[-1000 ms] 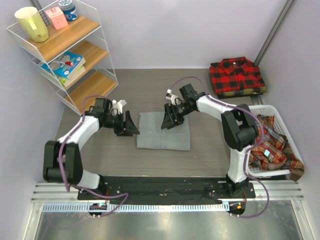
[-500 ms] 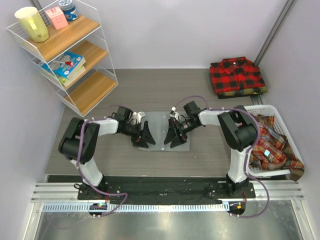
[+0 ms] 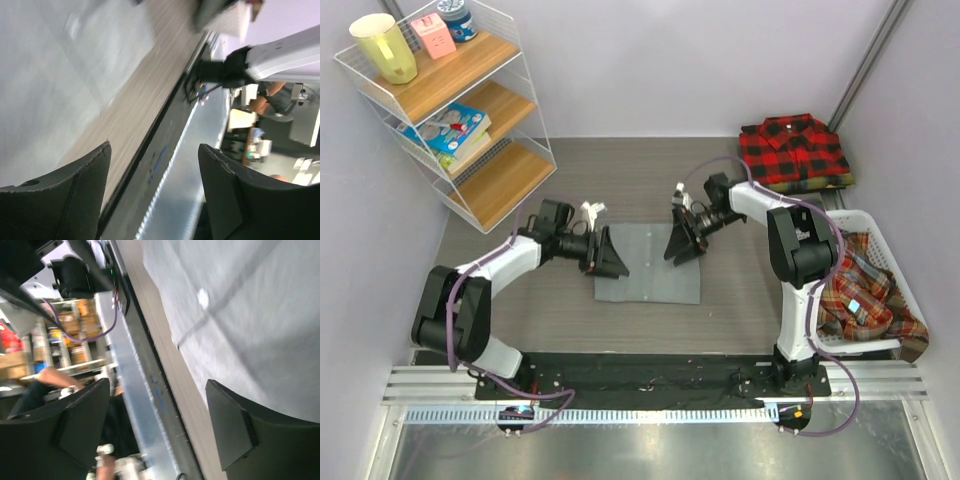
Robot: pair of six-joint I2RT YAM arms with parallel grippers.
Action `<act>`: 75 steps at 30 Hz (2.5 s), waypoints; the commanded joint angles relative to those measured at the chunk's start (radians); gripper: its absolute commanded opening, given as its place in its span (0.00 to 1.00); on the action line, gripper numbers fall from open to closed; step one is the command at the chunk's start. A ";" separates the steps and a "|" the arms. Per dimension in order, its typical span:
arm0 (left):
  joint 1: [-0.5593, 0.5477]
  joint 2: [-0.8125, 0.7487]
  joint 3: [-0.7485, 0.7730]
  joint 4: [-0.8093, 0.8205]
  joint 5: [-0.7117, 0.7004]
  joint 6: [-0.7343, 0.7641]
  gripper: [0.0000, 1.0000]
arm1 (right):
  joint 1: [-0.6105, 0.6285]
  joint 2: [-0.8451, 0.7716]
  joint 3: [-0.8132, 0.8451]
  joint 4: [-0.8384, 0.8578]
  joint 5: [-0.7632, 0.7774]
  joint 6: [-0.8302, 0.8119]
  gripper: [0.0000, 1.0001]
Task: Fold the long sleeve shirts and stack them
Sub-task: Fold the shirt
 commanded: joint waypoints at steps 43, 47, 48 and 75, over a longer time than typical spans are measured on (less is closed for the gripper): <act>0.166 0.279 0.137 0.113 -0.216 0.023 0.65 | 0.204 -0.047 0.239 0.081 0.620 -0.097 0.59; 0.146 0.368 0.150 0.139 -0.163 0.027 0.61 | 0.204 -0.032 0.190 0.099 0.656 -0.105 0.58; 0.141 0.392 0.150 0.144 -0.160 0.025 0.60 | 0.204 -0.016 0.189 0.099 0.665 -0.113 0.58; 0.100 0.578 0.180 0.439 -0.175 -0.197 0.22 | 0.204 0.058 0.207 0.095 0.674 -0.102 0.59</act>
